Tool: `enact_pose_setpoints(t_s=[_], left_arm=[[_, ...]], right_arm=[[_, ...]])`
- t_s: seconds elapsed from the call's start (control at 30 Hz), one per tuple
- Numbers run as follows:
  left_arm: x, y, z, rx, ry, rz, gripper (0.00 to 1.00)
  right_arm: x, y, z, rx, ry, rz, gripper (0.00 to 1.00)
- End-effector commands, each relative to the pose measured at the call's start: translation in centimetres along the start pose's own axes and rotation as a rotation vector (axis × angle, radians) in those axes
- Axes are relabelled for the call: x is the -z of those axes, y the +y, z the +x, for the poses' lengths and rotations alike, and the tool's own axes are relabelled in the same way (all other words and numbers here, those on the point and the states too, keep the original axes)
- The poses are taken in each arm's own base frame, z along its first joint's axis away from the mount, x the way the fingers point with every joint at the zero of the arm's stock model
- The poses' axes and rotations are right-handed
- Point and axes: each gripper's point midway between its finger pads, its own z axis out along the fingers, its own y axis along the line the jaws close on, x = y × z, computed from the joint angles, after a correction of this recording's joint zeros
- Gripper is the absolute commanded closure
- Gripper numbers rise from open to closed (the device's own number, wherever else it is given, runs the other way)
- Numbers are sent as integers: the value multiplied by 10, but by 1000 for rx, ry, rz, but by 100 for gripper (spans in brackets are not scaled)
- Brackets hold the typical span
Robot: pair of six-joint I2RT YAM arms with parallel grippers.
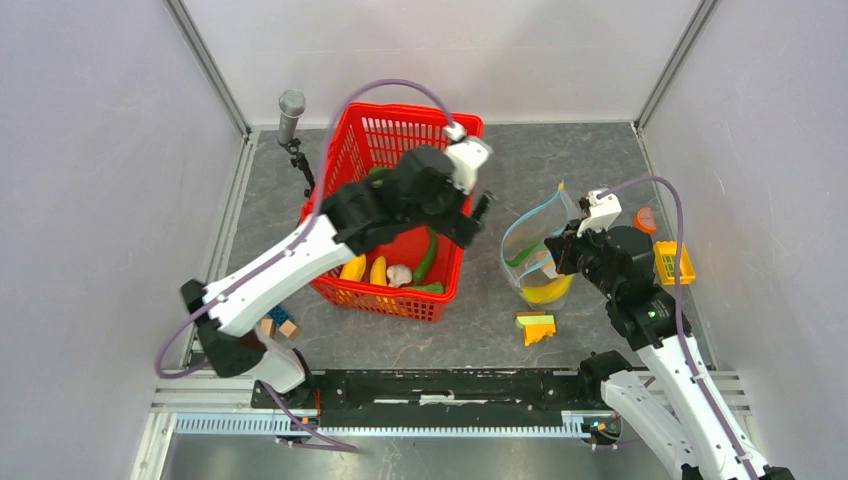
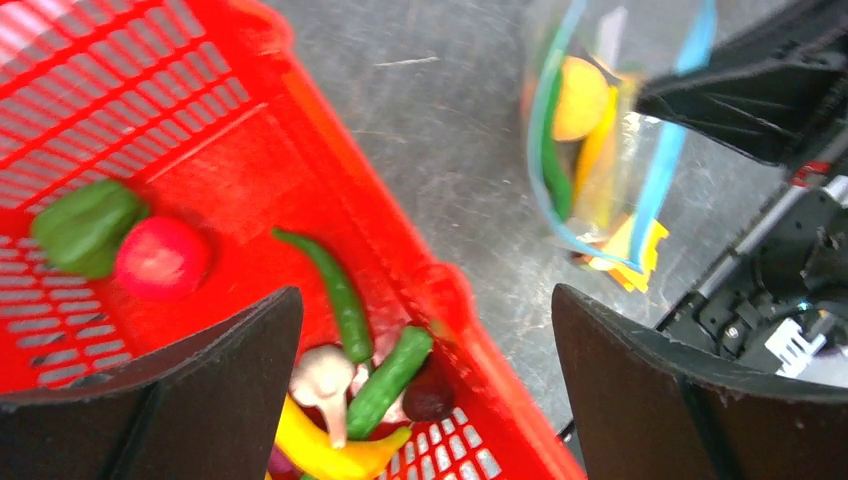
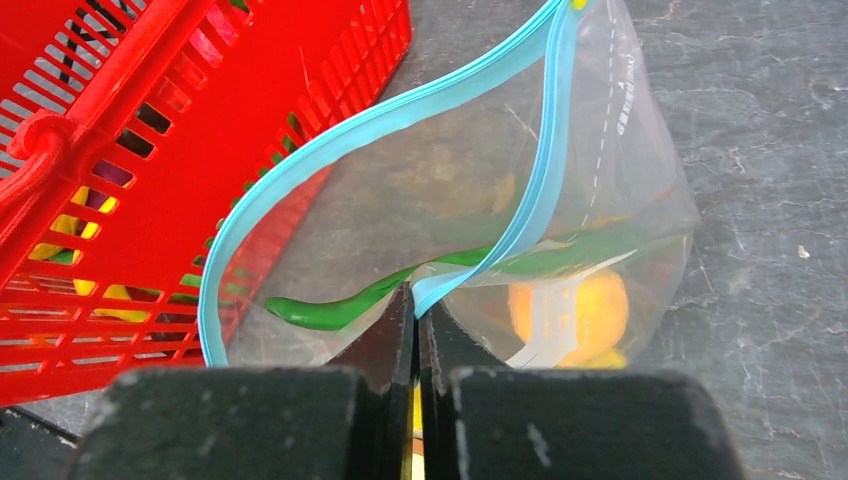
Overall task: Place the food in the zip-top bag and seal the zipper
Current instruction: Adjust the zipper food storage bag at the center of the board, then pick up the fake fruit from the bin.
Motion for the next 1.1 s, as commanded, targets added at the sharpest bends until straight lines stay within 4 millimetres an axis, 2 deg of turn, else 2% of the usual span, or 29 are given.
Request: enact_pose_setpoints(t_s=[0.0,0.1,0.27,0.33,0.43,0.53,0.67,0.83,1.07], left_arm=[[29,55,-17,126,-149,-101,0],[34,85,1,174,-135,-152,0],[13,125,39,257,-59,-226,0],[-1,144,55,313,-40,-280,0],[-25,170,69,375,-50,-326,0],[-47,193,75,401,-47,-390,0],[-86,225,90,444,-44,-475,0],[-124,256,111,521,-31,-529,0],[-149,278,133,546,-11,-614,0]], right_arm=[[-4,11,-10,13,-54,-65,100],[-5,15,-11,9,-60,-87,100],[-7,18,-9,4,-54,-102,100],[-8,18,-7,1,-49,-105,100],[-6,19,-7,-3,-48,-113,100],[-4,21,-7,-4,-50,-122,100],[-3,23,-9,-6,-54,-127,100],[-1,26,-13,-9,-59,-142,100],[-2,26,-13,-2,-55,-144,100]])
